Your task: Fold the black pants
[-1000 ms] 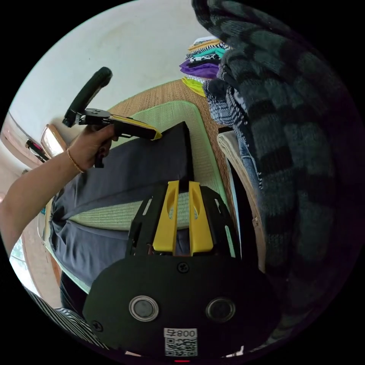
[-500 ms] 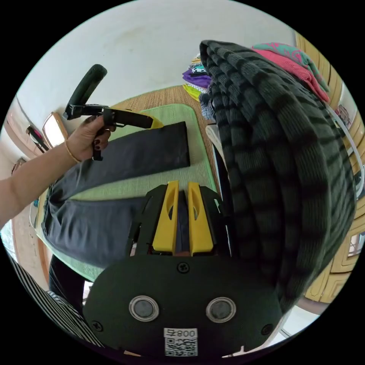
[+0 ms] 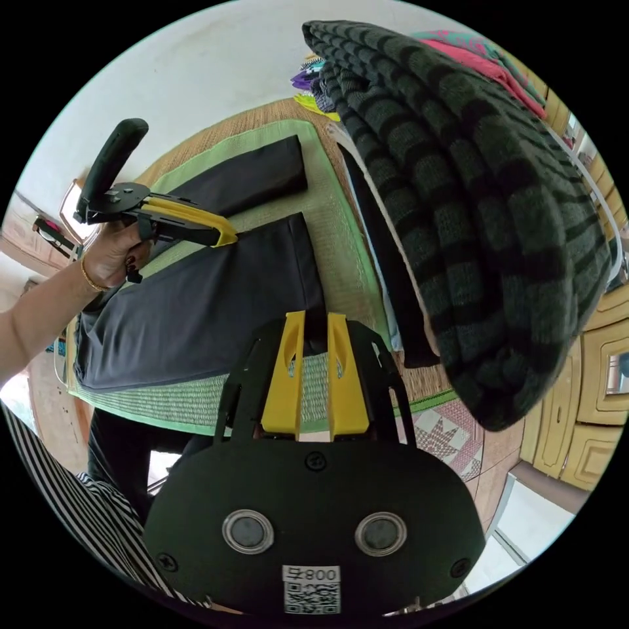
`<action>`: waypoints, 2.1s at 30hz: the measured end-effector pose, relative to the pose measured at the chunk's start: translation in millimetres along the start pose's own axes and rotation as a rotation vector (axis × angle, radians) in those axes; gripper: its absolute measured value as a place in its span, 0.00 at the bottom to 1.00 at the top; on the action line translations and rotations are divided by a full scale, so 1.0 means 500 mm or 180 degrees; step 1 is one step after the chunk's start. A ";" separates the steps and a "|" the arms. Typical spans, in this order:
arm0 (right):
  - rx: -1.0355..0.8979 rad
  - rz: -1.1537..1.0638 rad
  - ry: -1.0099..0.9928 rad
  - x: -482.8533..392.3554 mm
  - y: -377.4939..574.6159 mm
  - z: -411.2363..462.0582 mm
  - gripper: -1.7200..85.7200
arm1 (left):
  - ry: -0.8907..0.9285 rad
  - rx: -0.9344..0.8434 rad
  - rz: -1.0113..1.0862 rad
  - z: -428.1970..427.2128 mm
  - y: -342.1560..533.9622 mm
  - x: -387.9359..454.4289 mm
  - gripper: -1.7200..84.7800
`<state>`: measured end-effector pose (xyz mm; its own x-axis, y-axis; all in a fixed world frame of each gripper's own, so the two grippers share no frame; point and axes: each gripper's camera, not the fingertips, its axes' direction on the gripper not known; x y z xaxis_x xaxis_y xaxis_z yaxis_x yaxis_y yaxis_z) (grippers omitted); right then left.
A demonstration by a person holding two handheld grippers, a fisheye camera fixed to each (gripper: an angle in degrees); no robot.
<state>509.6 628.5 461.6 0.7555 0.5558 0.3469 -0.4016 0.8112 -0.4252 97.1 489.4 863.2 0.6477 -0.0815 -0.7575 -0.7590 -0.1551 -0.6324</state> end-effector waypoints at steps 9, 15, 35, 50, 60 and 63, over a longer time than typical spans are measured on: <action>-0.0098 0.0052 0.0244 -0.019 -0.041 0.083 0.10 | 0.0100 0.0157 -0.0307 -0.042 0.089 0.004 0.07; 0.0119 0.0011 0.0477 -0.065 -0.016 0.080 0.08 | -0.0040 0.0583 -0.0791 -0.166 0.278 0.032 0.06; -0.0739 -0.2175 -0.0635 -0.590 -0.027 0.398 0.02 | -0.1010 0.0332 -0.4323 -0.462 1.190 0.204 0.02; -0.1027 -0.2545 -0.0697 -0.748 -0.087 0.533 0.02 | -0.0920 0.1195 -0.4224 -0.677 1.439 0.319 0.02; -0.1265 -0.2995 -0.1044 -0.944 -0.155 0.667 0.02 | -0.0744 0.1320 -0.4478 -0.792 1.592 0.332 0.02; -0.1350 -0.2990 -0.1107 -0.960 -0.175 0.705 0.02 | -0.0722 0.1712 -0.4105 -0.858 1.602 0.336 0.03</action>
<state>-0.6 354.9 626.9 0.4529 -0.1785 0.8735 0.5218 0.8475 -0.0974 -373.8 -70.6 299.0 0.9102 -0.0072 0.4141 0.3831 0.3946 -0.8352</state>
